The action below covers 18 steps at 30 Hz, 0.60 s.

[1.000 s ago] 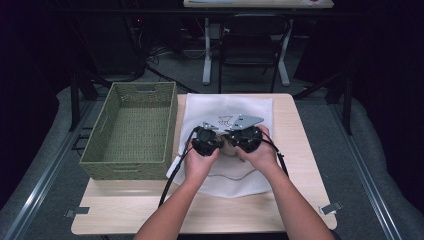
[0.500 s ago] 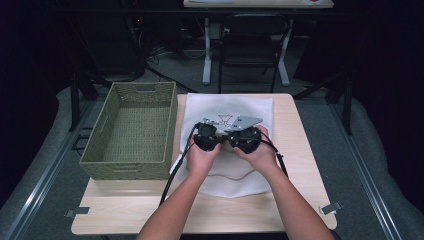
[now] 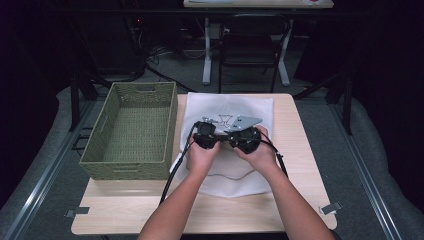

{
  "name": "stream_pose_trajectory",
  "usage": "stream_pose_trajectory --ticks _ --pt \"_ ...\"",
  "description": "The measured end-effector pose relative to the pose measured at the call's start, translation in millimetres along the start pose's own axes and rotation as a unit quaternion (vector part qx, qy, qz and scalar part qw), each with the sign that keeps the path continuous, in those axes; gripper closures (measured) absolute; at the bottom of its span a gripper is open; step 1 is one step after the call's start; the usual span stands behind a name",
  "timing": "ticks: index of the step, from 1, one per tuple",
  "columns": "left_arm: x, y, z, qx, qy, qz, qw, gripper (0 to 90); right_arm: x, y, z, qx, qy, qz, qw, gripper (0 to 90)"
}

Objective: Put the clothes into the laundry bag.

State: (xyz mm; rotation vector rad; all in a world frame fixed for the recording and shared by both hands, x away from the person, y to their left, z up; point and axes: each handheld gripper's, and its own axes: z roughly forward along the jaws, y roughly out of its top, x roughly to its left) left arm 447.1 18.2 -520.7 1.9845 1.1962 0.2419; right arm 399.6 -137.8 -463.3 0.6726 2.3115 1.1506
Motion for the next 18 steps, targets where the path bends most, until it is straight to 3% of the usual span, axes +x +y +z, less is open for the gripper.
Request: stream_pose_trajectory --ticks 18 --pt "-2.1 2.3 6.0 -0.008 0.004 -0.009 0.9999 81.8 -1.8 -0.9 -0.1 0.0 0.0 0.003 1.0 87.4"
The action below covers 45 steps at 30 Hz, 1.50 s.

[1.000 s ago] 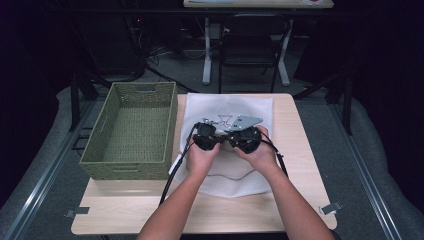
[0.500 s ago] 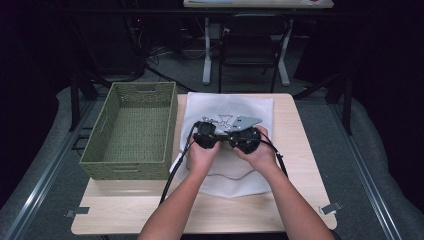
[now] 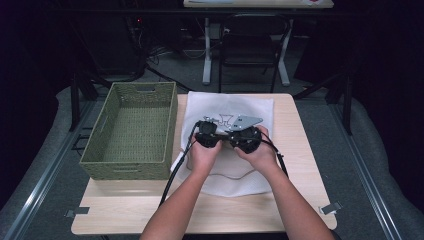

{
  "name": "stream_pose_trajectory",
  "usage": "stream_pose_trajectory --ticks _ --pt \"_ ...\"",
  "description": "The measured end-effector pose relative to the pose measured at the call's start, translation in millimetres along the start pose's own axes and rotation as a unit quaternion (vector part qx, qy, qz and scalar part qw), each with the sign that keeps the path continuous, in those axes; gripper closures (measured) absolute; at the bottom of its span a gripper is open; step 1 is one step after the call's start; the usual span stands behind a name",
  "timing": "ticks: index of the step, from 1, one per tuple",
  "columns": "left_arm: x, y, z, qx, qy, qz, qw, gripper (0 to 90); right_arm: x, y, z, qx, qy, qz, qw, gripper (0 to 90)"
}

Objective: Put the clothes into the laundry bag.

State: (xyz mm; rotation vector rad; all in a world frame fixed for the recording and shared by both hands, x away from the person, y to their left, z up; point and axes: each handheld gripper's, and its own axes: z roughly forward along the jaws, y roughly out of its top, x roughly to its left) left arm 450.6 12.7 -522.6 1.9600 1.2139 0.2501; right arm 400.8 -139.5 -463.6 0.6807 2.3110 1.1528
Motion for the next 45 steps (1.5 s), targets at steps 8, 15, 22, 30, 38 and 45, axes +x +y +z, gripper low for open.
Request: stream_pose_trajectory --ticks 8,15,22,30,38,45 --pt "0.0 -0.8 1.5 0.003 -0.002 0.005 1.0 80.0 -0.6 -0.7 0.9 0.002 0.0 0.0 1.0 87.4" --pt "-1.0 -1.7 3.2 0.004 -0.007 0.006 1.0 78.9 -1.4 -1.2 1.1 0.003 0.0 0.002 1.0 87.4" --pt "-4.6 -3.8 0.9 0.008 -0.005 0.016 0.9998 72.9 -3.2 -1.6 0.0 0.002 -0.001 0.005 1.0 87.4" --pt "-9.9 -9.7 -3.5 0.003 -0.001 0.025 0.9997 65.5 -5.1 -2.2 -0.9 0.001 -0.002 0.008 1.0 87.4" --pt "-13.7 -10.1 -12.4 0.006 -0.004 0.042 0.9991 52.6 -5.4 -2.2 -1.0 0.0 -0.002 0.009 1.0 87.4" --pt "-18.5 -10.6 -23.7 0.013 -0.002 0.065 0.9978 48.2 -6.6 -1.6 -3.1 -0.002 -0.002 0.009 1.0 87.4"
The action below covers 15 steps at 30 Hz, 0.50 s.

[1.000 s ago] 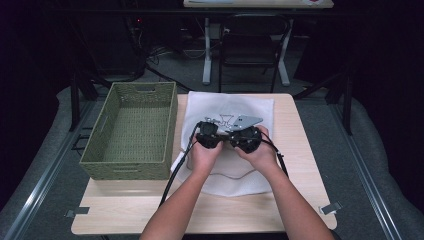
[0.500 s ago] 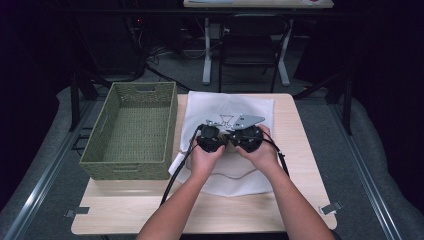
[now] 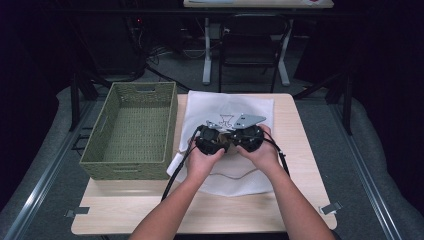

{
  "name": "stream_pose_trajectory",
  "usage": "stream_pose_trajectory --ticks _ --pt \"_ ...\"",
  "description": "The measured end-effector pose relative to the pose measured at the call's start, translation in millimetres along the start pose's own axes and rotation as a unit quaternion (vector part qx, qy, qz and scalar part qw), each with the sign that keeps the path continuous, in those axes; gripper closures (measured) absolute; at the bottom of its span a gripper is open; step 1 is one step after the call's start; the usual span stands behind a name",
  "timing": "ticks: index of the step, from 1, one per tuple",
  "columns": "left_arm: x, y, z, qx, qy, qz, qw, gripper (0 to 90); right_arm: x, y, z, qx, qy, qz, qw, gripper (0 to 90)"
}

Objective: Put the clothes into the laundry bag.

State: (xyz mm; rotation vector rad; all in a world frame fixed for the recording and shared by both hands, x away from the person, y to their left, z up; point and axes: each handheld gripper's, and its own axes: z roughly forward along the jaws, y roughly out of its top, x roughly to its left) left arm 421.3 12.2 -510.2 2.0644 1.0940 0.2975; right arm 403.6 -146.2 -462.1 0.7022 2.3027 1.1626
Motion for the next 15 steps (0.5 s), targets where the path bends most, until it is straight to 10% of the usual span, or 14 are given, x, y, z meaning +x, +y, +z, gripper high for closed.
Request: stream_pose_trajectory --ticks 15 --pt "-10.3 -13.6 -38.3 -0.001 -0.012 0.054 0.9985 42.6 -1.1 1.8 -4.0 -0.005 0.0 0.001 1.0 87.3"
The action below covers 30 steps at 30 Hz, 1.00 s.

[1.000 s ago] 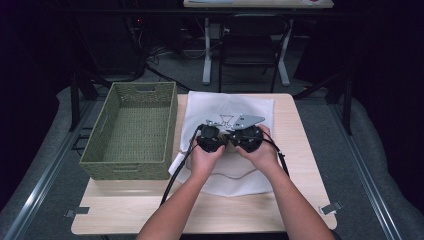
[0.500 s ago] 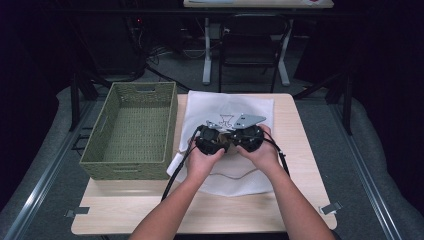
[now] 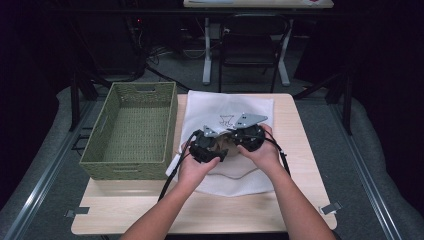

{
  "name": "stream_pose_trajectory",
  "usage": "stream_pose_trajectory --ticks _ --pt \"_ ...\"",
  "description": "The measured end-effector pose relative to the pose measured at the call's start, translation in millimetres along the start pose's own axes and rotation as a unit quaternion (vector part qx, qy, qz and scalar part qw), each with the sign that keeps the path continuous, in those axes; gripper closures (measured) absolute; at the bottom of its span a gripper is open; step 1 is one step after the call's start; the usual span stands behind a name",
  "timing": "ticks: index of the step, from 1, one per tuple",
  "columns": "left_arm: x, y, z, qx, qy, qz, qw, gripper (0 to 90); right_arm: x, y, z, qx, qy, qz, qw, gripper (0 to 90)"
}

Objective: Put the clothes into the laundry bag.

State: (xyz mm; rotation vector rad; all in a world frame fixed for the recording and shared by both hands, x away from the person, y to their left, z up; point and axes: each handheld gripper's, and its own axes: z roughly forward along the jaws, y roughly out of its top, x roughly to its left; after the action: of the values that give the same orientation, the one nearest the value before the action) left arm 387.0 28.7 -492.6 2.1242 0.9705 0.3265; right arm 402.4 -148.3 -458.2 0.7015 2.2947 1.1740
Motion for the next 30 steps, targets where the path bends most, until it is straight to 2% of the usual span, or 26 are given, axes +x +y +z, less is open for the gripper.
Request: stream_pose_trajectory --ticks 2,5,14,20,30 --pt "0.5 -2.6 -6.4 -0.007 0.004 0.004 1.0 42.3 -0.1 0.0 0.1 0.0 0.0 0.001 1.0 87.3" --pt "2.3 -5.1 -13.6 -0.004 0.006 0.009 0.9999 42.3 0.5 0.2 -0.1 0.001 -0.001 0.0 1.0 87.3" --pt "6.8 -12.9 -22.2 -0.006 -0.001 0.001 1.0 42.5 0.9 0.2 -0.4 0.002 0.0 0.0 1.0 87.3" --pt "8.1 -25.1 -24.0 0.008 -0.008 -0.001 0.9999 44.2 1.2 -0.2 -0.4 0.003 0.002 0.0 1.0 87.3" --pt "9.6 -53.9 -27.3 0.033 -0.017 0.017 0.9992 46.5 9.1 -1.4 2.0 0.016 0.004 -0.007 0.9998 87.1"
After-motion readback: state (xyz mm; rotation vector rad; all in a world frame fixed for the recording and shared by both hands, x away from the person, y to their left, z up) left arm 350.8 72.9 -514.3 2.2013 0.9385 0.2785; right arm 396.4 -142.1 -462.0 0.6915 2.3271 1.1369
